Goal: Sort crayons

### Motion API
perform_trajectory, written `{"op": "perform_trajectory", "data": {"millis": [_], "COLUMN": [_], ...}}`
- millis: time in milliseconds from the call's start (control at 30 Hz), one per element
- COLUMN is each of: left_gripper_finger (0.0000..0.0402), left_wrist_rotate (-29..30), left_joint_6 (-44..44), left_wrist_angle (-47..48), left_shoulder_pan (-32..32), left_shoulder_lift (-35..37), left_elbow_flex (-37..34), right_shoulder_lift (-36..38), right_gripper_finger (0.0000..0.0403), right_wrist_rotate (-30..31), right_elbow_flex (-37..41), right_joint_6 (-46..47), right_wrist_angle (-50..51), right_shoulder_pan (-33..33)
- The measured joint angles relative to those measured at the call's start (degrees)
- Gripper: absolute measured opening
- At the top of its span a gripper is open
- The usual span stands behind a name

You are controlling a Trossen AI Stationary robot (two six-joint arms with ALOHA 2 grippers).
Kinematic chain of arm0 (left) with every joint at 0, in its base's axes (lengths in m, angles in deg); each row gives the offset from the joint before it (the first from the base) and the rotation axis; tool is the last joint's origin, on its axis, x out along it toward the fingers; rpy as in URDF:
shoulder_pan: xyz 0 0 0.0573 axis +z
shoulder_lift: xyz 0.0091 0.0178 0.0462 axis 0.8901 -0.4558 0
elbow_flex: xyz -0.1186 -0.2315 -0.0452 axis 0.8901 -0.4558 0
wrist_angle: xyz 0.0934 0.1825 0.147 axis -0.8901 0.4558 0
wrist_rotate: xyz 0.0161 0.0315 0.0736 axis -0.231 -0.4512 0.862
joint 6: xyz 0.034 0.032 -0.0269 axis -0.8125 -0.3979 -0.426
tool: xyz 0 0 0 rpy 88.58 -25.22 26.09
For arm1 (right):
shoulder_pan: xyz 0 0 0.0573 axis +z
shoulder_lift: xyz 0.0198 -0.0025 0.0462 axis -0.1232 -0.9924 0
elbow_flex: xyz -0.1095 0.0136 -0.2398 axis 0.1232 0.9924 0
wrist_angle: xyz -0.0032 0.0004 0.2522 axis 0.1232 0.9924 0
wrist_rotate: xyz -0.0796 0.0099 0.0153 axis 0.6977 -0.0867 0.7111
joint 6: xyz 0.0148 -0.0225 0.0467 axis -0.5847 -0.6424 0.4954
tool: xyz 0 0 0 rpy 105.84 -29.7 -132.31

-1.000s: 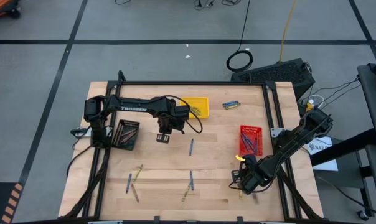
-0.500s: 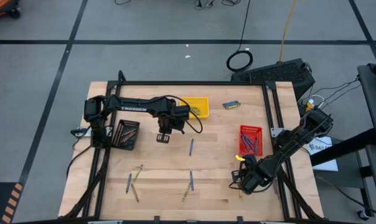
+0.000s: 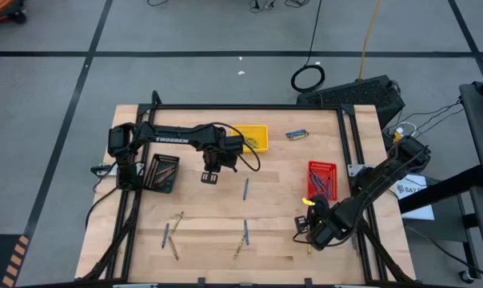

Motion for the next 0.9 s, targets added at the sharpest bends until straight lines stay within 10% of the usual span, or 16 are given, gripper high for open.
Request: {"op": "perform_trajectory", "data": {"millis": [467, 900], "left_gripper_finger": [0.0066, 0.0066], "left_wrist_rotate": [-0.01, -0.01], "left_joint_6": [0.00, 0.01], "left_wrist_angle": [0.00, -0.16], "left_shoulder_pan": [-0.01, 0.00], "left_shoulder_lift": [0.00, 0.00], "left_elbow_flex": [0.00, 0.00], "right_shoulder_lift": [2.42, 13.04], "right_gripper_finger": [0.0000, 0.0000], "right_wrist_rotate": [0.61, 16.04], "right_elbow_flex": [-5.88, -5.93], "right_joint_6": [-1.73, -9.73], "right_wrist_angle": [25.43, 34.04], "right_shoulder_pan": [-3.51, -12.12]}}
